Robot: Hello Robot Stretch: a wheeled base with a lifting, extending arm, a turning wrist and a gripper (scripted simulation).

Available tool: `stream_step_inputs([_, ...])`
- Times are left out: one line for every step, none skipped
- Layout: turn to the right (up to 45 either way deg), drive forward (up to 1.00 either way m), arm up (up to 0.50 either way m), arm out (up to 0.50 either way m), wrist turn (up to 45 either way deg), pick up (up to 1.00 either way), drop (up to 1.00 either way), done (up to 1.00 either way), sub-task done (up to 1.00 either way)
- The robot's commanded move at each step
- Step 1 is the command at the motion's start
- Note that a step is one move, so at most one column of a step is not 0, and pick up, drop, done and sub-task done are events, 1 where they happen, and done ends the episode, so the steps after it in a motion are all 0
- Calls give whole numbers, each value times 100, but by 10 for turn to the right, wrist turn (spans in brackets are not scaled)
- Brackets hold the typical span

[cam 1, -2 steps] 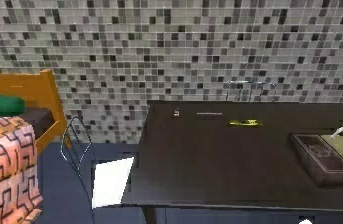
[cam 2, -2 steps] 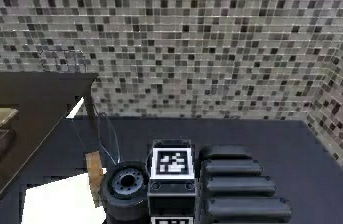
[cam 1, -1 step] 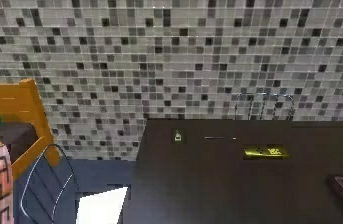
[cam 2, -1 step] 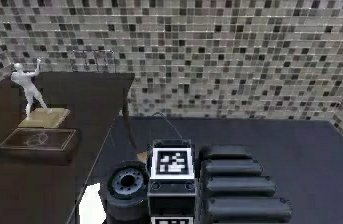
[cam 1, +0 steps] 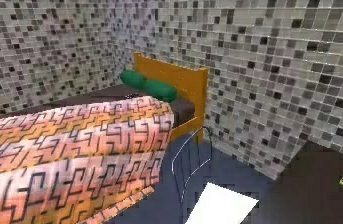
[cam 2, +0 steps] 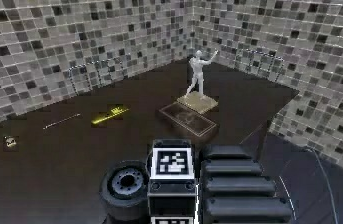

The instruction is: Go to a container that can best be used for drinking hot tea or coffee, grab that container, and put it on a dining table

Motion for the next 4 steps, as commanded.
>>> stream_step_inputs([-450, 0, 0, 0, 0, 0, 0, 0, 0])
stream_step_inputs([-330, 0, 0, 0, 0, 0, 0, 0, 0])
stream_step_inputs([450, 0, 0, 0, 0, 0, 0, 0, 0])
stream_step_inputs([450, 0, 0, 0, 0, 0, 0, 0, 0])
